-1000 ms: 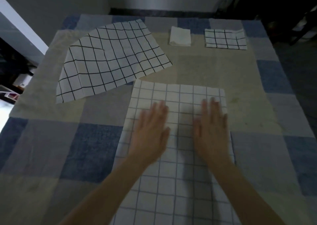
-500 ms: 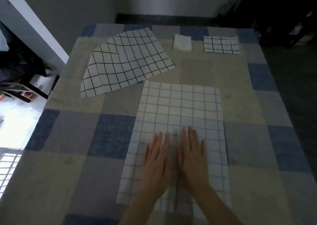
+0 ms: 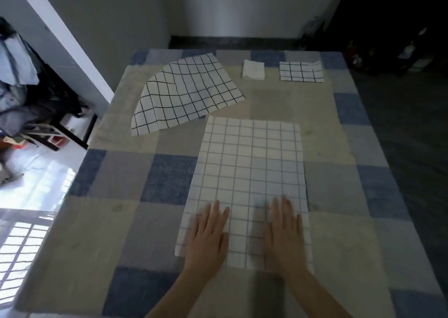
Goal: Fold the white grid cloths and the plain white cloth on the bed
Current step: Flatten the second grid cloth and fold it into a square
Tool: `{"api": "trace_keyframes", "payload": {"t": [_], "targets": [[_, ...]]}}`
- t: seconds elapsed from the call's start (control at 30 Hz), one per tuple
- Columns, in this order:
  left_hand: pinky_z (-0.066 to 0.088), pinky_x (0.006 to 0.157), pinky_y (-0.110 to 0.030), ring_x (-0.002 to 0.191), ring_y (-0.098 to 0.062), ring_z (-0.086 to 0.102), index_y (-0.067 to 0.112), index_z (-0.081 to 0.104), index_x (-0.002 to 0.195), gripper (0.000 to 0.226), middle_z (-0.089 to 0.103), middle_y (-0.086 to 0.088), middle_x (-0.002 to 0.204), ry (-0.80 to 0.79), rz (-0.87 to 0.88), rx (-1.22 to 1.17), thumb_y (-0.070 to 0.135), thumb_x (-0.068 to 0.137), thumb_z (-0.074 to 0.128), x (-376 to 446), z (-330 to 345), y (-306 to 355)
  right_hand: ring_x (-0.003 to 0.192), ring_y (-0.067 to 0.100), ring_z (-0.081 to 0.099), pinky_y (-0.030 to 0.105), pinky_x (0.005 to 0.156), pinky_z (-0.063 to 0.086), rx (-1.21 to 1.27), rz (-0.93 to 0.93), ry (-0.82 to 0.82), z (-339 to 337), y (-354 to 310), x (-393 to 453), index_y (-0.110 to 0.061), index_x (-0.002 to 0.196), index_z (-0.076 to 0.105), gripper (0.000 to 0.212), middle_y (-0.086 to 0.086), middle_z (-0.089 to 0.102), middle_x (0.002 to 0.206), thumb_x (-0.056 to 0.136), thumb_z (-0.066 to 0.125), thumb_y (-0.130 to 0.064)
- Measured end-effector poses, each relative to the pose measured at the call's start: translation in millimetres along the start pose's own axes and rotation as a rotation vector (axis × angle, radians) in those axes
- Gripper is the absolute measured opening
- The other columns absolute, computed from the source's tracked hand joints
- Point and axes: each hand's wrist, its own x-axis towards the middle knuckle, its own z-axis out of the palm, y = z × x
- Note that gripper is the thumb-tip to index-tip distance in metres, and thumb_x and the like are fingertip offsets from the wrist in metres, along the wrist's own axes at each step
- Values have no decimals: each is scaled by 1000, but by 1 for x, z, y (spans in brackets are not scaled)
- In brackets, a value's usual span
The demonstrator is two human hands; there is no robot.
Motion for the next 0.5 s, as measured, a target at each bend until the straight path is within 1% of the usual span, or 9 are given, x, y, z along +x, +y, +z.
{"api": "trace_keyframes", "payload": {"t": [0.07,0.13,0.23,0.27,0.37,0.5], "targets": [[6,117,-46,150,-20,2,29,13,155,57,3,3,163,-39,-6,20,43,100,18,-2,5,1,148,21,7,45,117,8,25,-98,-62,9,-23,-7,-20,154,11,58,3,6,161,100,22,-36],[4,117,-43,150,-18,-2,30,12,155,56,5,4,163,-56,-17,34,45,101,15,-4,6,-6,148,19,8,44,118,7,-11,-118,-102,15,-17,-16,-20,154,14,58,0,8,161,99,20,-40],[-4,117,-38,148,-13,-12,33,0,154,57,-7,9,162,-27,-27,45,45,101,14,-12,2,-30,148,15,5,42,118,8,-84,-127,-105,13,14,-18,-23,153,14,57,-3,11,161,100,21,-41],[-5,117,-37,148,-13,-12,33,-3,154,57,-10,10,162,-27,-19,53,45,101,14,-17,0,-41,148,14,5,42,118,9,-106,-129,-112,11,22,-18,-23,153,14,57,-3,11,161,100,21,-40],[-3,117,-36,149,-15,-5,31,2,155,58,-8,9,162,-59,9,60,48,101,17,-24,-2,-62,148,14,6,42,117,10,-137,-140,-149,8,32,-17,-22,154,13,58,-3,9,161,100,25,-41],[-9,116,-36,148,-13,-14,35,-8,152,65,-10,7,162,-90,37,35,63,96,10,-22,-1,-64,148,16,8,43,116,11,-141,-131,-177,5,29,-16,-22,153,13,58,-2,10,161,99,23,-40]]}}
